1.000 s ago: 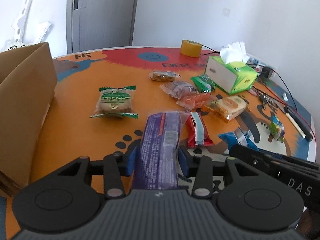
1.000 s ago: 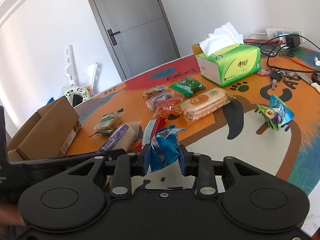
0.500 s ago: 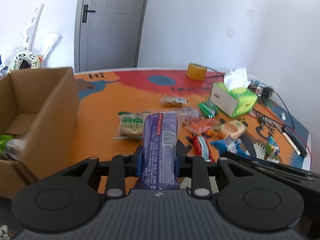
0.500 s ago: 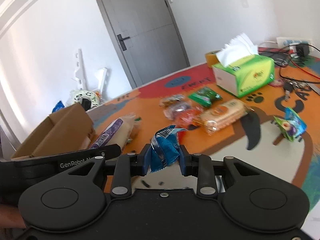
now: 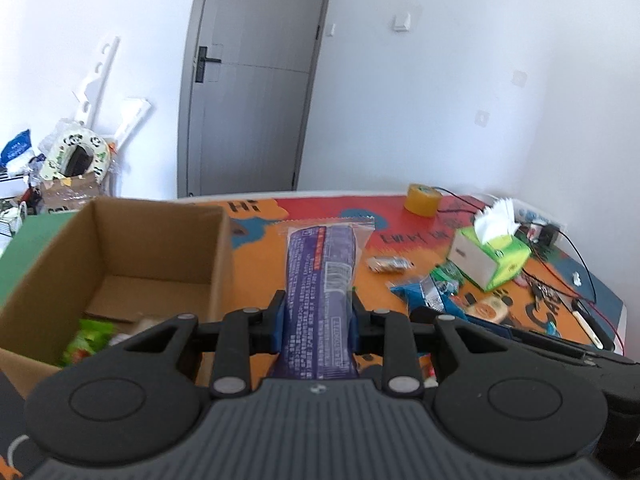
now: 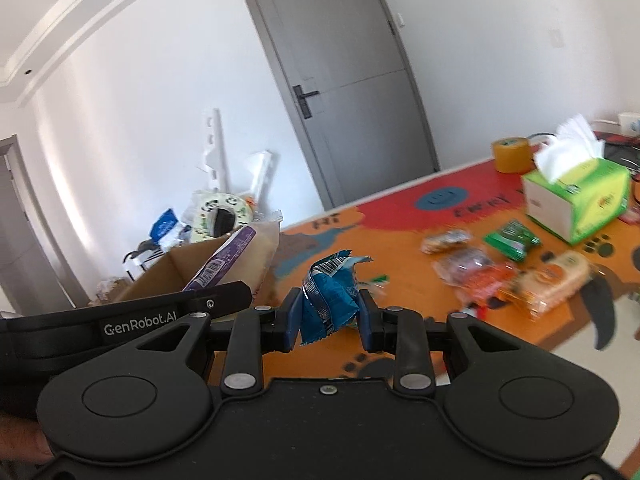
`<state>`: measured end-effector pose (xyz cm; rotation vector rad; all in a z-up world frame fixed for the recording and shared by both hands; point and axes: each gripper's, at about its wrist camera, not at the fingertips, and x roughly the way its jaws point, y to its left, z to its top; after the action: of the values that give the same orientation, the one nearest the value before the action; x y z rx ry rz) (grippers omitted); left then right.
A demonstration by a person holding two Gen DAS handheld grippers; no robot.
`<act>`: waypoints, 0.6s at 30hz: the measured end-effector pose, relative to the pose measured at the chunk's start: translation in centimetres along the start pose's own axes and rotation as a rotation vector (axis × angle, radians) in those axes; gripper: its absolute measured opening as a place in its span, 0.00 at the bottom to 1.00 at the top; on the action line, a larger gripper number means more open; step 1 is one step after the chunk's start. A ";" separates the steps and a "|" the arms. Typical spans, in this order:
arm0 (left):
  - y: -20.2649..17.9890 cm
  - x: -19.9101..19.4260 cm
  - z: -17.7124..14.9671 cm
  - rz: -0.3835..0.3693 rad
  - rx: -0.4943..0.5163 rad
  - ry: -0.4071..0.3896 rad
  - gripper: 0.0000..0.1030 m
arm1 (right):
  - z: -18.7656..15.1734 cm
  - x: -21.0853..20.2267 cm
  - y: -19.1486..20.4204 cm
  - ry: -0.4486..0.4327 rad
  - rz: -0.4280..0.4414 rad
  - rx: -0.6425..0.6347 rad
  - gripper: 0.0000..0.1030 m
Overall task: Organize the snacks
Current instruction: 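Lift both held snacks and carry them toward the cardboard box, then open both tools over the box to drop the bread and chip bag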
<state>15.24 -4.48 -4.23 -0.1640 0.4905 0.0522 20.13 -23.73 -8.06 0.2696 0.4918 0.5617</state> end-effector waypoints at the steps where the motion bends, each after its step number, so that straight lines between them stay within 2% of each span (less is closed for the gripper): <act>1: 0.3 -0.2 0.3 0.005 0.001 -0.006 0.27 | 0.2 0.2 0.4 -0.002 0.009 -0.004 0.29; 8: 2.6 -0.8 1.5 0.040 -0.025 -0.037 0.27 | 1.2 1.6 2.4 -0.005 0.065 -0.018 0.29; 18: 8.1 -0.8 2.3 0.142 -0.083 -0.059 0.27 | 1.7 4.8 5.5 0.019 0.136 -0.036 0.29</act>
<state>14.88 3.92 -2.99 -0.2087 0.4410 0.2155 22.13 -16.70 -6.32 0.2649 0.4836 0.7058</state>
